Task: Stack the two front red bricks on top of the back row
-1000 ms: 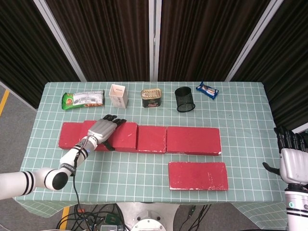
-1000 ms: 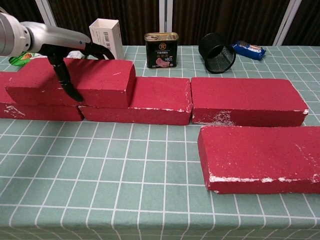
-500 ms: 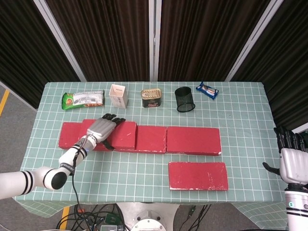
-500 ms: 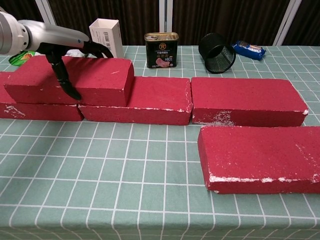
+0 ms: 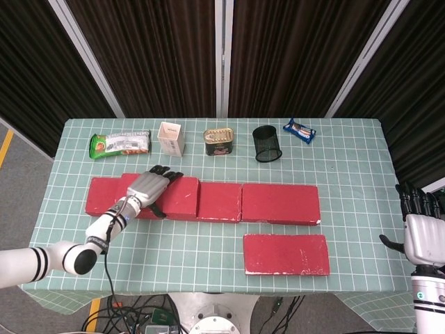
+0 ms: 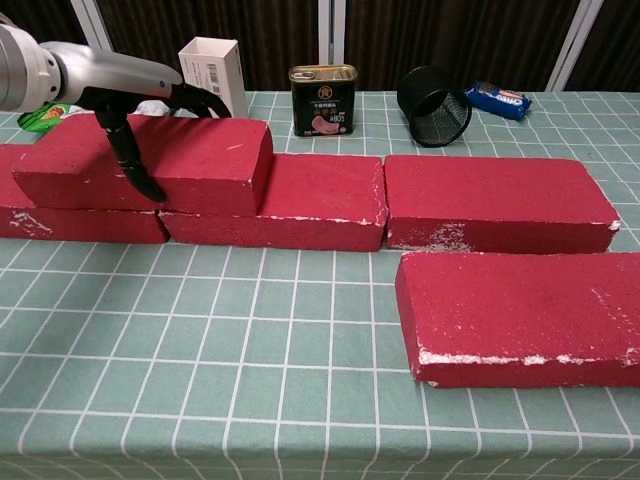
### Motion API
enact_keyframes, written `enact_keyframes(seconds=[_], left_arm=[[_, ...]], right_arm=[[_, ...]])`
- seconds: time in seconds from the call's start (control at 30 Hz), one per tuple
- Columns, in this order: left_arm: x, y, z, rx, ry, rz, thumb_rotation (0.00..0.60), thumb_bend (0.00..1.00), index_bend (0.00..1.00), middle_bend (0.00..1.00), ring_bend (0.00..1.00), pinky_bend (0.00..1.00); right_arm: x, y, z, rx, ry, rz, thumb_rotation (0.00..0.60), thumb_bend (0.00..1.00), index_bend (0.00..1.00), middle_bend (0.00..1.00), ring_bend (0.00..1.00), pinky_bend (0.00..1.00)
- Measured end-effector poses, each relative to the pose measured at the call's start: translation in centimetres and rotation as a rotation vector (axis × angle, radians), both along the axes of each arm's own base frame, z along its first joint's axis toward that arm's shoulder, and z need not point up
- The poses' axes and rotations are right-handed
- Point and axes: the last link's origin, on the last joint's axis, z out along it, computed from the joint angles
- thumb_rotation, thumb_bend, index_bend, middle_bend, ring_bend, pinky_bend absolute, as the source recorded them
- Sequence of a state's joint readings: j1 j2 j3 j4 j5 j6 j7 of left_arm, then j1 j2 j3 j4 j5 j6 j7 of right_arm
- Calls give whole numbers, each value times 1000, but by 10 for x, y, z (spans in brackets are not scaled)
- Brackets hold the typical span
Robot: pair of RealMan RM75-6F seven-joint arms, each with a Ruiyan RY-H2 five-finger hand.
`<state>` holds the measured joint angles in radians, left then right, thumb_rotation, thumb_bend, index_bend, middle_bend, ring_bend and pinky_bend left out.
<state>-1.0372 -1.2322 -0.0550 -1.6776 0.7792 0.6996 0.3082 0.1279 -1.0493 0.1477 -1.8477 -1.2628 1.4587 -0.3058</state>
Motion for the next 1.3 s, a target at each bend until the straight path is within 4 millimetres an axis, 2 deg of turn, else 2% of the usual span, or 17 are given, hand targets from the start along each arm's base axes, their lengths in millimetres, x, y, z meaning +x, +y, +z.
enact_keyframes(seconds=[0.43,0.73,1.3], left_arm=[[-3,0,-4,-7,14,0,600,35,87,158,0,0],[-4,-2,-4,-19,13,4,600,33,8,4,0,0],[-1,-9,1,-1,-19,-8,600,12,0,0,0,0]], right_arm=[[-2,0,-1,3,4,-4,600,0,0,0,0,0],[-3,-1,-2,6,8,-12,600,0,0,0,0,0],[-1,0,-2,6,10,-12,600,0,0,0,0,0]])
